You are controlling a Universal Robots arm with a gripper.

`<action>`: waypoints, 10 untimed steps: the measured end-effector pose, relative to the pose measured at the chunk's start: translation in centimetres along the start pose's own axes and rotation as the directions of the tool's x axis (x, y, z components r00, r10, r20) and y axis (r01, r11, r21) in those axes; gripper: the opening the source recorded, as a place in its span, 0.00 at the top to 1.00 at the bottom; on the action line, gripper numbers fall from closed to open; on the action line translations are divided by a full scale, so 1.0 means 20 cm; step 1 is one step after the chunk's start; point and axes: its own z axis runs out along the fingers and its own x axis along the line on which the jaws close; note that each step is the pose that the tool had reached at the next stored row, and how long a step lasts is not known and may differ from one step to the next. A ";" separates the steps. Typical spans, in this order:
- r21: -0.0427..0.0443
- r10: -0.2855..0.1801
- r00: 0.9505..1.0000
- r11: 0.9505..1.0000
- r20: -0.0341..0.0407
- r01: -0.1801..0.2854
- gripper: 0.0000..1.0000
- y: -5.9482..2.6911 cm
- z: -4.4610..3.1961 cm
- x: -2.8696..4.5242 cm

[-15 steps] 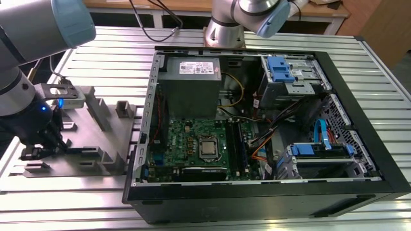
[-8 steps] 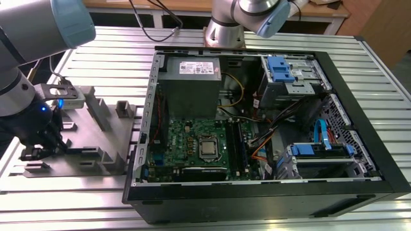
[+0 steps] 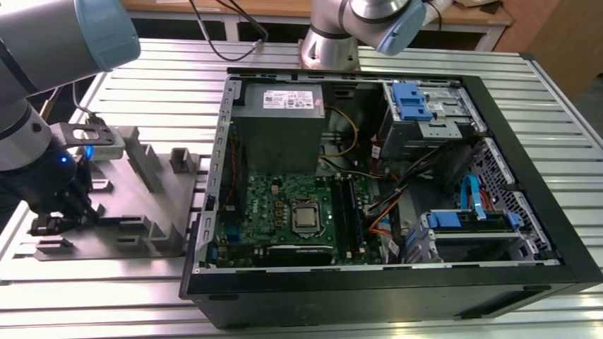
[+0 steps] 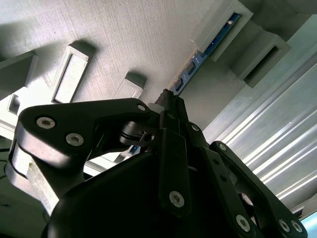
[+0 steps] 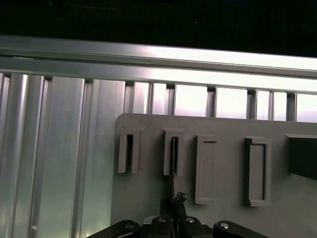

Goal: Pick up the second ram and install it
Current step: 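Pick up the second ram and move it above second insertion slot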

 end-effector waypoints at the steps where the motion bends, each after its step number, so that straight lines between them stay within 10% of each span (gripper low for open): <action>1: 0.000 0.000 1.000 1.000 0.000 0.000 0.90 0.000 0.000 0.000; 10: 0.000 0.004 1.000 1.000 0.000 -0.004 0.90 0.001 -0.022 -0.001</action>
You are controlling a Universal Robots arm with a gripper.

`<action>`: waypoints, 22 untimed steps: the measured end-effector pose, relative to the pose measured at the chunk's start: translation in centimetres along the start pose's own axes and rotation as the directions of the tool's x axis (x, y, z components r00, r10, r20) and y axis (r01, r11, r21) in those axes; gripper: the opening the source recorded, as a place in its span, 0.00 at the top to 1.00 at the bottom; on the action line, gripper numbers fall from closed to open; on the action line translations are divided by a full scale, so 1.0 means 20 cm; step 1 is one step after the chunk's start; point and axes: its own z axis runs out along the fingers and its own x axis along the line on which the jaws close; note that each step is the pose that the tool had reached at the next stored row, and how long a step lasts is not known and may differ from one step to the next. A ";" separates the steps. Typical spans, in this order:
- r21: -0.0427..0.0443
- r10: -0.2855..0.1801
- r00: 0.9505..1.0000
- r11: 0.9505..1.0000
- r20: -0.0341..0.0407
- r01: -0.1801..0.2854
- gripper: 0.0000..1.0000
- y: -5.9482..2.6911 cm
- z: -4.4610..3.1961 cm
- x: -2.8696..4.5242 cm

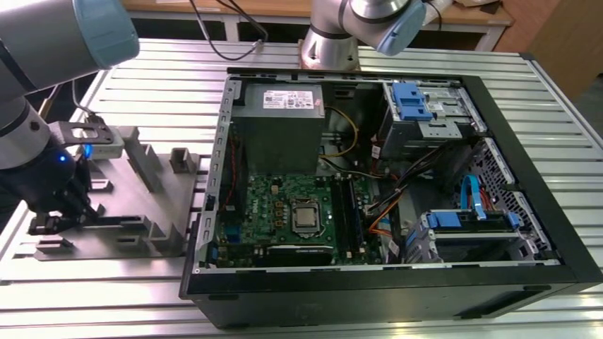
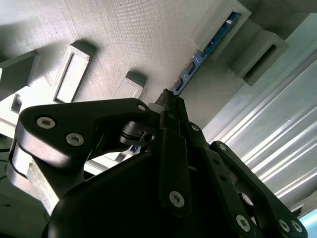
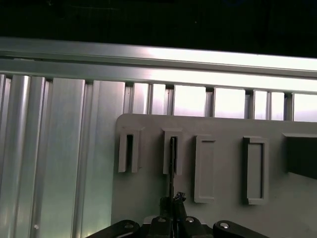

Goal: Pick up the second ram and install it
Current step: 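Pick up the second ram and move it above second insertion slot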

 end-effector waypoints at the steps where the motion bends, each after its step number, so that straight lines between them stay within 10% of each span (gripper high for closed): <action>1: 0.000 0.000 1.000 1.000 0.000 0.000 0.90 0.000 -0.006 0.000; 22: 0.000 0.000 1.000 1.000 0.000 0.000 0.90 0.003 -0.069 -0.002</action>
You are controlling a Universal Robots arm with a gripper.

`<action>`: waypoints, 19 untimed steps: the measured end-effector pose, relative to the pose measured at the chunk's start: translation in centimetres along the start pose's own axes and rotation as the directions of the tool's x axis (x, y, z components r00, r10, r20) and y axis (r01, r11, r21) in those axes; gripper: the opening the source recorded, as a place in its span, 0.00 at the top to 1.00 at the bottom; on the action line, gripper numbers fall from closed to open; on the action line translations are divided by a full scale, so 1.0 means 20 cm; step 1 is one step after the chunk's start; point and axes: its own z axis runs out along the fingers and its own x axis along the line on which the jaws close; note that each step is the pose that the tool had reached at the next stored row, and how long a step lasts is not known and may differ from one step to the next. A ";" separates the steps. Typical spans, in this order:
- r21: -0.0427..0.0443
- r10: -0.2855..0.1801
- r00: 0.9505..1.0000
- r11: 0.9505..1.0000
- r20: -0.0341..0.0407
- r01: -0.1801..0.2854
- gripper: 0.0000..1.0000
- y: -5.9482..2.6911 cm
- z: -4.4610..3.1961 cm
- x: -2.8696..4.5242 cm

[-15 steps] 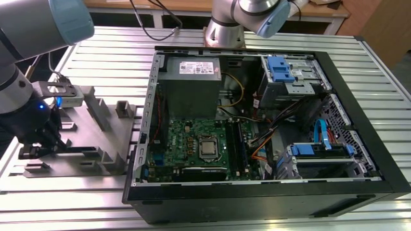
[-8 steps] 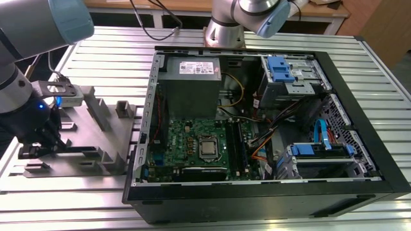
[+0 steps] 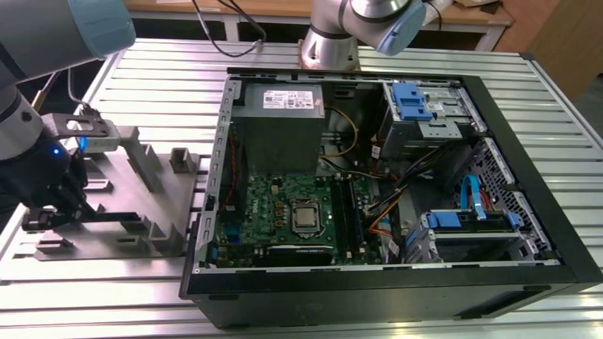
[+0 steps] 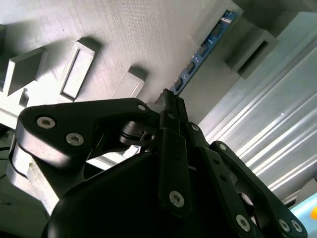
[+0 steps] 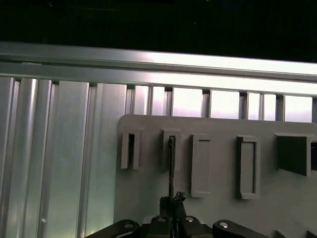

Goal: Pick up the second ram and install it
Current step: 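Pick up the second ram and move it above second insertion slot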

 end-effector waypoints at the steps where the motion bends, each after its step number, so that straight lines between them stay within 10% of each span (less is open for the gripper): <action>1: 0.000 0.000 1.000 1.000 0.000 0.000 0.90 0.001 -0.016 0.000; 19: 0.001 0.000 1.000 1.000 0.001 0.000 0.90 0.012 -0.336 -0.009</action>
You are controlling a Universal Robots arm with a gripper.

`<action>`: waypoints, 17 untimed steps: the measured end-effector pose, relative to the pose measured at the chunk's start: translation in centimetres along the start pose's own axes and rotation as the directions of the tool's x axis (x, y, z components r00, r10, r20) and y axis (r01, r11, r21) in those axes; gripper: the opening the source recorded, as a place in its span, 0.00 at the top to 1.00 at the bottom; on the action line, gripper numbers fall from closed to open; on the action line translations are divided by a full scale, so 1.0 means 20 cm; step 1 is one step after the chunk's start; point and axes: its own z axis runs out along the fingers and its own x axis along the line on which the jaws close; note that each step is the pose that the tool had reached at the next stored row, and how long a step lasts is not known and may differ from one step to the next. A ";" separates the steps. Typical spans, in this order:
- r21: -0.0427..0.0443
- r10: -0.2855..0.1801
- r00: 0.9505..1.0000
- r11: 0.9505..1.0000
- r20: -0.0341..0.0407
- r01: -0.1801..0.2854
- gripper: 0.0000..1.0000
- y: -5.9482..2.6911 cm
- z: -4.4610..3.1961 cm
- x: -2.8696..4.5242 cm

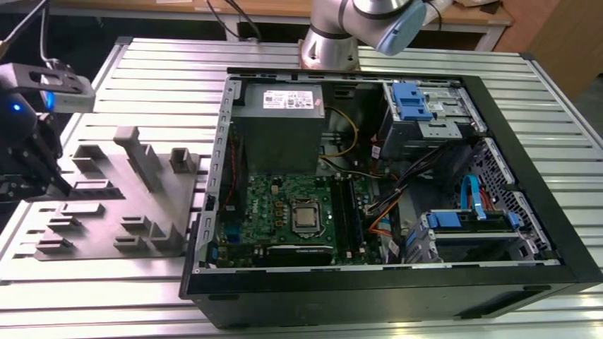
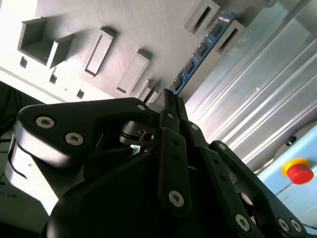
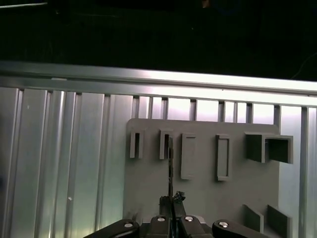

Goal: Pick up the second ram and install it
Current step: 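Pick up the second ram and move it above second insertion slot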

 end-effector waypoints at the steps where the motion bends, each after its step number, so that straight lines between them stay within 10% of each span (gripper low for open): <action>1: 0.000 0.000 1.000 1.000 0.000 0.000 0.90 0.001 -0.016 0.000; 17: 0.003 0.000 1.000 1.000 0.004 0.000 0.90 0.009 -0.269 -0.009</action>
